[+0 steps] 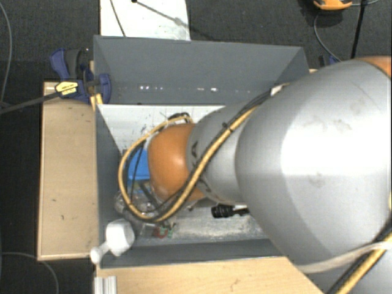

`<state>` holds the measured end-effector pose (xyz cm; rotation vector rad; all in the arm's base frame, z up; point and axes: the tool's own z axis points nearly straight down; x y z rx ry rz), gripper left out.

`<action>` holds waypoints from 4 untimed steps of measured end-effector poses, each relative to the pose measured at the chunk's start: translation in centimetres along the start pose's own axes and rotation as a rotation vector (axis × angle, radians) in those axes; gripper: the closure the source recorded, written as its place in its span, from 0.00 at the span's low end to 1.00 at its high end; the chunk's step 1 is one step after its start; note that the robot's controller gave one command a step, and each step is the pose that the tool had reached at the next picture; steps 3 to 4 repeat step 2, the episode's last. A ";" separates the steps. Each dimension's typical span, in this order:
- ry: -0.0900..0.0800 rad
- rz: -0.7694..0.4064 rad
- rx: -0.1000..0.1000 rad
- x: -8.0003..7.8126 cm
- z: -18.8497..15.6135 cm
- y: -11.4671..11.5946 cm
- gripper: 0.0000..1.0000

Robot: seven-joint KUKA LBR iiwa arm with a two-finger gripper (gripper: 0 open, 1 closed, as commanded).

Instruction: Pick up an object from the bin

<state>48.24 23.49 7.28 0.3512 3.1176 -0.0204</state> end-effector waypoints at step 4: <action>-0.001 -0.001 -0.013 0.0 -1.4 0.1 1.00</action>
Offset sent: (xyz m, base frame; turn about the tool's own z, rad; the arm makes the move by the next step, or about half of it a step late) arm -0.0001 0.0000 0.0109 0.0000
